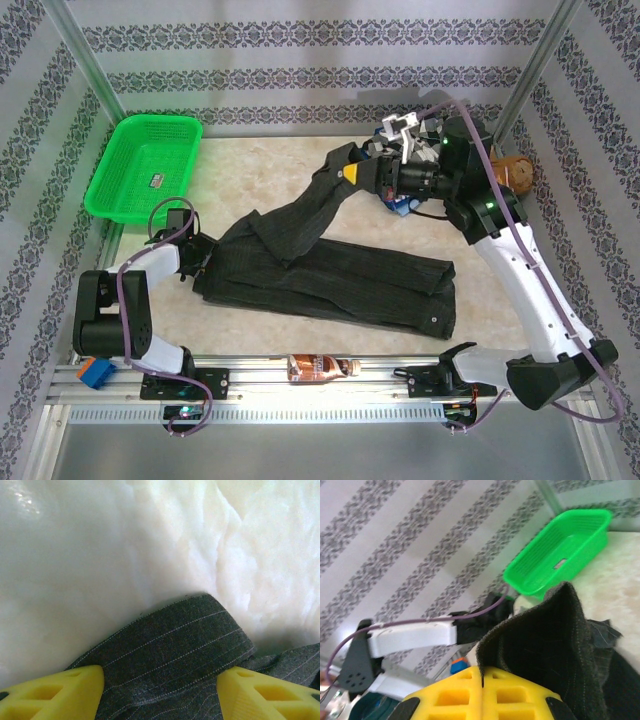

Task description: Fold and stack the long sleeve shirts

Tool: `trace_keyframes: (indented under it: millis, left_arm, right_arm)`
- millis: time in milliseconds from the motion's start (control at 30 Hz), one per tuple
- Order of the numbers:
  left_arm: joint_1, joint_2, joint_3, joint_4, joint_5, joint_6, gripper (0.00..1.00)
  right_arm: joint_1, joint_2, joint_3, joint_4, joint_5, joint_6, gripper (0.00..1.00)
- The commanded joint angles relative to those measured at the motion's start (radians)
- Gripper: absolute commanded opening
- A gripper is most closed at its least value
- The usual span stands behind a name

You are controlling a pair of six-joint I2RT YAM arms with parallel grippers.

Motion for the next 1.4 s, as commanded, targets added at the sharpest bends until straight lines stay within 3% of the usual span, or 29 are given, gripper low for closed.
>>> trace_keyframes:
  millis: [0, 133, 300, 600, 767, 1100, 1367]
  left_arm:
    - [0.018, 0.055, -0.039, -0.039, 0.014, 0.022, 0.64]
    - [0.024, 0.071, -0.039, -0.027, 0.023, 0.027, 0.65]
    - [0.026, 0.090, -0.035, -0.016, 0.031, 0.030, 0.67]
    - [0.029, 0.098, -0.056, 0.011, 0.043, 0.026, 0.67]
    - [0.030, 0.109, -0.067, 0.023, 0.047, 0.022, 0.67]
    - [0.039, 0.140, -0.054, 0.048, 0.058, 0.018, 0.67]
    - [0.047, 0.116, -0.071, 0.061, 0.071, 0.007, 0.71]
  right_arm:
    - [0.059, -0.055, 0.016, 0.015, -0.046, 0.040, 0.00]
    - [0.120, -0.094, 0.016, -0.008, -0.035, 0.063, 0.00]
    - [0.124, -0.099, 0.069, -0.028, 0.006, 0.045, 0.00]
    - [0.149, 0.143, 0.285, 0.007, -0.075, 0.030, 0.00]
    - [0.224, 0.213, 0.371, -0.017, -0.110, 0.029, 0.00]
    - [0.367, 0.215, 0.345, 0.013, -0.135, 0.101, 0.03]
    - [0.501, 0.366, 0.401, 0.060, -0.145, 0.123, 0.03]
